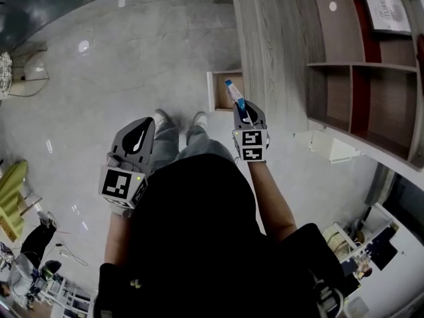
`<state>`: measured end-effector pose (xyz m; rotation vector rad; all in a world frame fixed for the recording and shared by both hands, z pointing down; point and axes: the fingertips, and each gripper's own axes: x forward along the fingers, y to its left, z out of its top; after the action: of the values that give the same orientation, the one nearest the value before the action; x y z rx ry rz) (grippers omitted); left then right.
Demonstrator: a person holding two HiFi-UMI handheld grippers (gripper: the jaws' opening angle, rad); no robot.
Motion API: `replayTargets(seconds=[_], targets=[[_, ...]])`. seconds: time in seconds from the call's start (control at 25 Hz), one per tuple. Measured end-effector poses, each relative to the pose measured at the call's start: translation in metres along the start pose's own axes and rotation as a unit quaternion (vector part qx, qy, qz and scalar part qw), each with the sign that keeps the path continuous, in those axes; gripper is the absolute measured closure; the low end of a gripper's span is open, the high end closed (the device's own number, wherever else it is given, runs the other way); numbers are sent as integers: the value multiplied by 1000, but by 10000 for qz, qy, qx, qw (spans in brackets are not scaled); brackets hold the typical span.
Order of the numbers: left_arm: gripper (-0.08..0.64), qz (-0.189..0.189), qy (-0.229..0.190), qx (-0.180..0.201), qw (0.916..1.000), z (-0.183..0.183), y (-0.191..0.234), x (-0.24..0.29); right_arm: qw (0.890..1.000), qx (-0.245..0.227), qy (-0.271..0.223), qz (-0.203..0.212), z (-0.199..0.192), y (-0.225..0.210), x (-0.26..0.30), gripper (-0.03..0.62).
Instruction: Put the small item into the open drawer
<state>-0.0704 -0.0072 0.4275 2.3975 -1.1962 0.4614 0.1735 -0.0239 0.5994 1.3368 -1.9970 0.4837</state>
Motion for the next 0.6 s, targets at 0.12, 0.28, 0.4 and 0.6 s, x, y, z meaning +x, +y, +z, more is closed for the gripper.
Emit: replayTargets(seconds=[0.12, 0.28, 0.4, 0.6], targets=[[558, -40, 117, 26, 9999, -4, 8, 0, 9996, -66, 248, -87, -17, 3, 18, 503], [558, -14, 218, 6, 9998, -8, 19, -3, 9984, -19, 551, -131, -37, 7, 39, 503], [558, 34, 263, -32, 9996, -10, 24, -5, 9971, -47, 740, -142, -53, 8, 53, 503], [558, 137, 408, -62, 9991, -18, 36, -10, 9936, -138, 1104, -179, -76, 10, 77, 503]])
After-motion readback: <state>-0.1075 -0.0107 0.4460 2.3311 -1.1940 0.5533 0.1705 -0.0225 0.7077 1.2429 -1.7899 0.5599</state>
